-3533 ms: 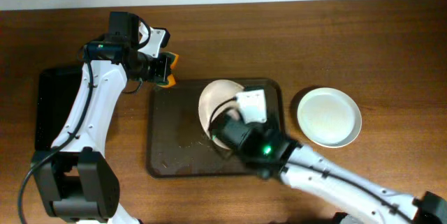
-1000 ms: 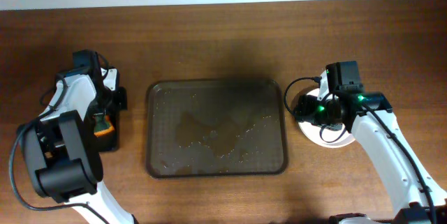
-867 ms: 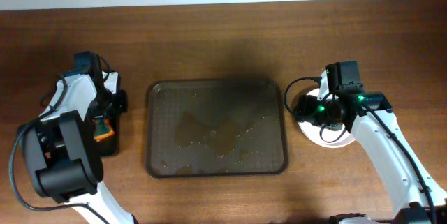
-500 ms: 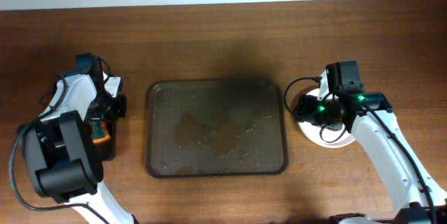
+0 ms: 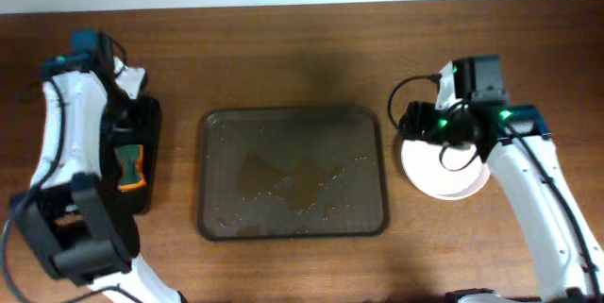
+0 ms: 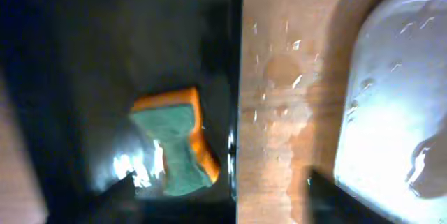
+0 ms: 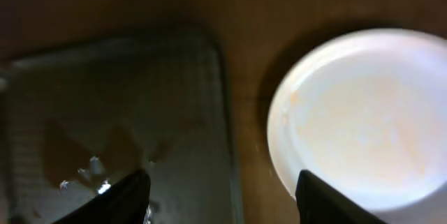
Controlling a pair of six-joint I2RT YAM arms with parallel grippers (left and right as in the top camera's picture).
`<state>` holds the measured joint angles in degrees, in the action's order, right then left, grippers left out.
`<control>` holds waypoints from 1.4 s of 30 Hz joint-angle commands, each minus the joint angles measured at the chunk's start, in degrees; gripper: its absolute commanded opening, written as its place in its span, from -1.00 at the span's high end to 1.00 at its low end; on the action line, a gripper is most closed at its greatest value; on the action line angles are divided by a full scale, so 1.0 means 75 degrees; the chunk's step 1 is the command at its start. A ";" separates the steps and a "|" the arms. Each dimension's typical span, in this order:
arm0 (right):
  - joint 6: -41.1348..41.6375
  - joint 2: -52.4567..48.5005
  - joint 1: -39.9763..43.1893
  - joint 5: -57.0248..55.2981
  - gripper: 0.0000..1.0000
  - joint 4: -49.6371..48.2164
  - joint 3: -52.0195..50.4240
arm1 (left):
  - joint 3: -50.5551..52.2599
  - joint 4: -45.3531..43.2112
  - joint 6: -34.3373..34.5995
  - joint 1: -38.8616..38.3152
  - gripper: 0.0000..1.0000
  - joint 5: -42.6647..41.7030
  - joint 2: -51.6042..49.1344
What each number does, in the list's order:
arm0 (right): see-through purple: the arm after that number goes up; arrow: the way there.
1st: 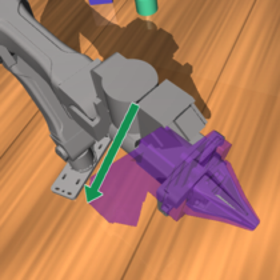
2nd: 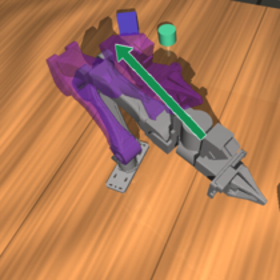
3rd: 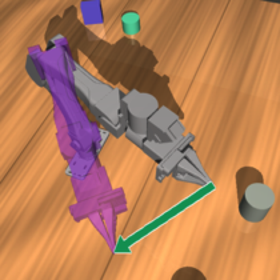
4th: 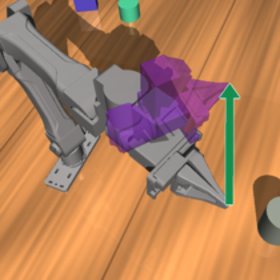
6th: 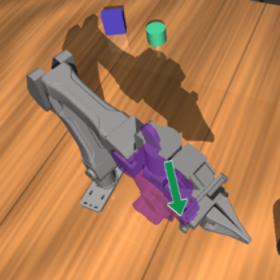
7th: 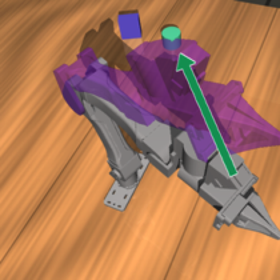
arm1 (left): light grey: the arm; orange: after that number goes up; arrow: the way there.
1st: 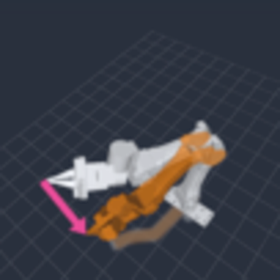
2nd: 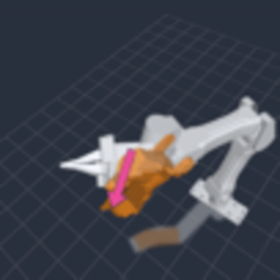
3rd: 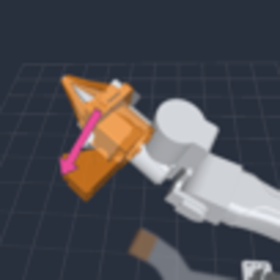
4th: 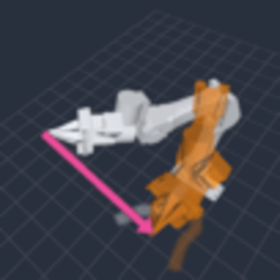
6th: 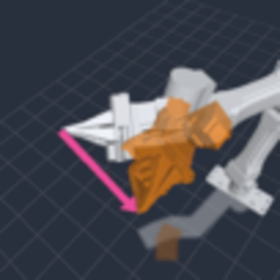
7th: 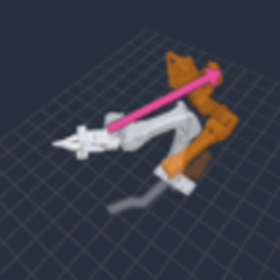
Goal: Clean dirty plates on tray and stack at the side
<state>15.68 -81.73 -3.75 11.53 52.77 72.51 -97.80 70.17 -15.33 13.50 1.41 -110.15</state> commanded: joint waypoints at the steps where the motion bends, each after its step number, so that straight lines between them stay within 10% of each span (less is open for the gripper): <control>1: -0.0265 0.0099 -0.0050 0.0029 -0.35 0.1428 0.2022 | -0.0892 0.0370 0.0248 0.0000 -0.99 -0.0787 0.1049; 6: -0.0259 0.0886 -0.0050 0.0029 -0.33 0.3582 0.4896 | -0.0880 0.0399 0.0271 0.0000 -0.99 -0.0877 0.1434; 8: -0.0254 0.1708 -0.0050 0.0035 -0.97 0.3946 0.4983 | -0.0880 0.0402 0.0271 0.0000 -0.99 -0.0877 0.1434; 17: -0.0289 0.2637 -0.0050 -0.1262 -0.97 0.4261 0.4634 | -0.0880 0.0399 0.0271 0.0000 -0.99 -0.0877 0.1434; 29: -0.0968 1.0040 0.0224 -0.1084 -0.97 -0.6534 -0.7705 | -0.0880 0.0399 0.0268 0.0000 -1.00 -0.0877 0.1434; 42: -0.0970 1.0873 0.0201 -0.1137 -0.97 -0.6665 -0.9626 | -0.0880 0.0399 0.0268 0.0000 -0.99 -0.0877 0.1434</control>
<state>8.75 -0.73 -2.39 2.83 1.39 0.80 -103.90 73.10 -13.87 13.50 -4.54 -99.74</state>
